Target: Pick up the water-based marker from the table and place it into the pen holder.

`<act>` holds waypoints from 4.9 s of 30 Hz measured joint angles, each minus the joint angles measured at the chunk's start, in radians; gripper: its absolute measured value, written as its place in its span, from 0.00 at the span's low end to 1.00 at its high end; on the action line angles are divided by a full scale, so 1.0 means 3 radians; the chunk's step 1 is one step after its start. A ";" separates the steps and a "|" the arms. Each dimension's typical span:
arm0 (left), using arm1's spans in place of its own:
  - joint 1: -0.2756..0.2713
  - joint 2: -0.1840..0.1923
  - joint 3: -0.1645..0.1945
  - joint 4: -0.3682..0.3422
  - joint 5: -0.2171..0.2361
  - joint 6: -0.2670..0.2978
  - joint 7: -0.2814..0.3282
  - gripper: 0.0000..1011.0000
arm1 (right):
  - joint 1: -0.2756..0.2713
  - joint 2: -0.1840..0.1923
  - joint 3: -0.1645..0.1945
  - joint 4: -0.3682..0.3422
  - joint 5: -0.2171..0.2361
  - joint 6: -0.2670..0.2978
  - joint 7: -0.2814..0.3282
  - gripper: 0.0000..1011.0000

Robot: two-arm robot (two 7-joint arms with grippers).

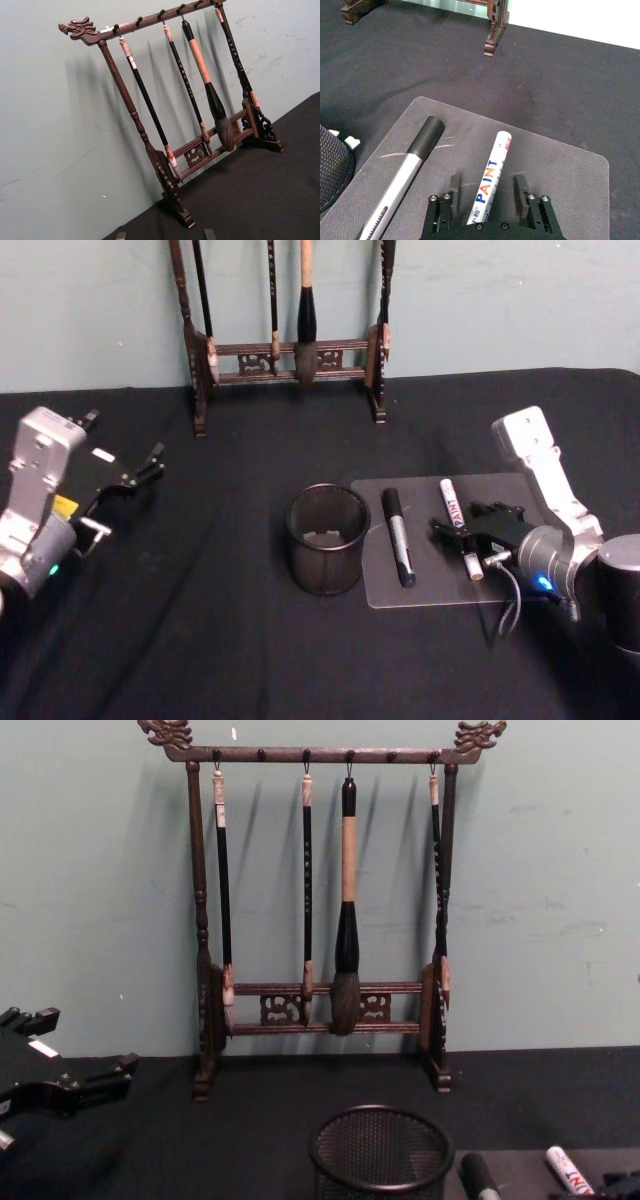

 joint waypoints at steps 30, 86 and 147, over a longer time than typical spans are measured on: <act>0.0000 0.0000 0.0000 0.0000 0.0000 0.0000 0.0000 0.99 | -0.0026 -0.0016 0.0037 -0.0024 -0.0043 -0.0127 0.0051 0.16; 0.0000 0.0000 0.0000 0.0000 0.0000 0.0000 0.0000 0.99 | -0.0089 -0.0518 -0.0304 -0.0074 0.0058 -0.2030 0.0886 0.16; 0.0000 0.0000 0.0000 0.0000 0.0000 0.0000 0.0000 0.99 | -0.0101 -0.0521 -0.0343 -0.0025 -0.0042 -0.1969 0.0844 0.20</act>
